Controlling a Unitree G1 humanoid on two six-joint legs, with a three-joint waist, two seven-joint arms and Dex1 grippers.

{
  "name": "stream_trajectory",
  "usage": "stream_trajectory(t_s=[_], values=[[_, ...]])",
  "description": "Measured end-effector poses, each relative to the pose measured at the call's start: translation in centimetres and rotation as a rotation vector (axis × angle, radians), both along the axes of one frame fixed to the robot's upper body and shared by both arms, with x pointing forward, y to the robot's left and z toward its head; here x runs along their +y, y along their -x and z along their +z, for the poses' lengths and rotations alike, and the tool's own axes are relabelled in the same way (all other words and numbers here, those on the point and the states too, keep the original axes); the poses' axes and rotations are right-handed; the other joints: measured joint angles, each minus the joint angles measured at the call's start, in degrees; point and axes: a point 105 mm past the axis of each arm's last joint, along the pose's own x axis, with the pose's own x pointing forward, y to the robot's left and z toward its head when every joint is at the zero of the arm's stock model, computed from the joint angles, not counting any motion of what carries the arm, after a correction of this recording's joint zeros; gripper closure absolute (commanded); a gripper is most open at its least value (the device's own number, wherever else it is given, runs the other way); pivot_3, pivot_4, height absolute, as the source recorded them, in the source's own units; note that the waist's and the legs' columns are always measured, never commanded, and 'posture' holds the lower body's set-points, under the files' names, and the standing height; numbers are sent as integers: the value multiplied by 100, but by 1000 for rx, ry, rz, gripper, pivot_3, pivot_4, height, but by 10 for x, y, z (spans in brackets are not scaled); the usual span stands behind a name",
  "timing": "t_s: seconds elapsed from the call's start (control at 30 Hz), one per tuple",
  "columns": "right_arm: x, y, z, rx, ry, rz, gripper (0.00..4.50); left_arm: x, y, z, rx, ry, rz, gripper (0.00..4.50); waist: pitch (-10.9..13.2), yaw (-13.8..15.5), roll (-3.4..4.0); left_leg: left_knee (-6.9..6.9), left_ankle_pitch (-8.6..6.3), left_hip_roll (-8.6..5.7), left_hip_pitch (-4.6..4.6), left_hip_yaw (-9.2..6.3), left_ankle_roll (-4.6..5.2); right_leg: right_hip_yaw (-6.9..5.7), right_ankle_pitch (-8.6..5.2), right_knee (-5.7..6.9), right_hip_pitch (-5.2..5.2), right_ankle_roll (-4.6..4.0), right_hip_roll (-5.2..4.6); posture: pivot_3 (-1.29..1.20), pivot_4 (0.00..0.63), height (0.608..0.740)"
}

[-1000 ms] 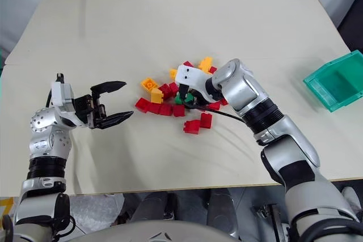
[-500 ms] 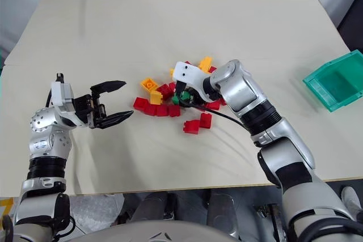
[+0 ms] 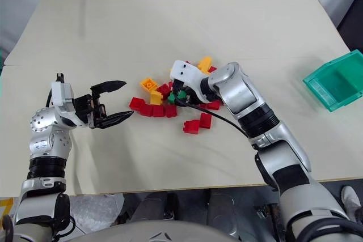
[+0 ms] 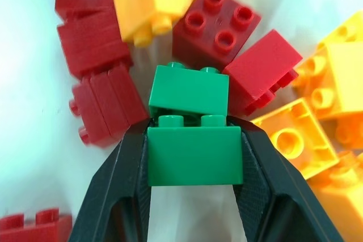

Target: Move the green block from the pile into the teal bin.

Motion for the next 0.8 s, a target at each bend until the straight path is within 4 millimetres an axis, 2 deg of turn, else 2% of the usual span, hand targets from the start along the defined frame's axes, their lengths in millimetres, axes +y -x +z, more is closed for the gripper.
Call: stream_trajectory(t_s=[0.2,0.4,0.53,0.7,0.8], values=[[14,1,0,9,-50,2,2978,-1,0,0,-1,3,-1,0,0,-6,0,-1,0,0,0,0,0,1,-1,2,-2,-1,1,0,150,740],[7,0,1,26,-55,-37,2978,-1,1,-1,0,4,1,0,0,2,0,-1,0,0,-1,-1,0,1,-1,1,-2,-1,0,0,150,740],[-18,8,4,34,-44,-64,2978,-4,2,-1,0,4,-8,0,1,27,1,1,-7,-1,-8,-4,7,-2,-1,-4,-3,-2,-2,0,150,740],[-53,14,36,-54,-122,-141,2978,-17,2,-1,9,6,-56,0,1,26,1,1,-13,-1,-6,2,10,0,-1,-7,-2,-2,0,0,150,740],[-76,16,48,-141,-169,-209,2978,-28,0,1,13,-6,-95,0,1,52,0,2,-13,-2,-6,5,9,0,-1,-7,-1,-2,0,0,150,740]])
